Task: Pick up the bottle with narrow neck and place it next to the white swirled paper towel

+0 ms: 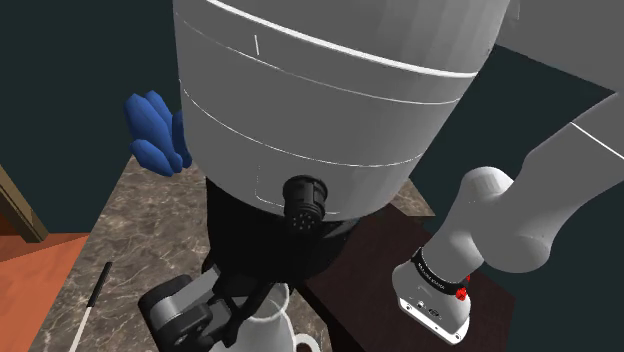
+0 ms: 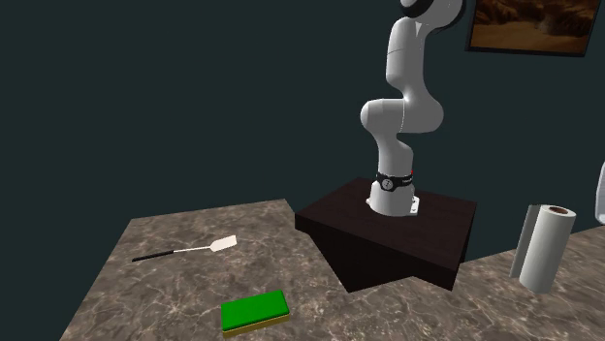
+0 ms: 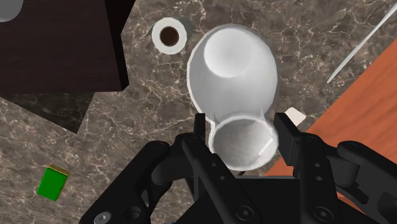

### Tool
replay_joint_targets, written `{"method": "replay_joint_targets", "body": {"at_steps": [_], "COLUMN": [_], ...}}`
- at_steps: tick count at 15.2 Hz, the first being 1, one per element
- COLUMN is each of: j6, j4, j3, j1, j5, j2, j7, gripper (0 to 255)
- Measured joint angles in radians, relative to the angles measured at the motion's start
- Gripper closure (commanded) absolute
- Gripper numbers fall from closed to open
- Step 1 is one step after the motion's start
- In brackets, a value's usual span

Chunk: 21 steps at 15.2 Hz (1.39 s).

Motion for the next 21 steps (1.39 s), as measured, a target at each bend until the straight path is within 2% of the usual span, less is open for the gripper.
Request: {"method": "replay_joint_targets", "body": {"at_steps": [21], "j6": [0.281], "j4": [-0.236], "j3": [0.037], "j1": [0.005], "j5": [-0.026], "j2": [0.057], "j7": [0.026], "gripper": [255]}}
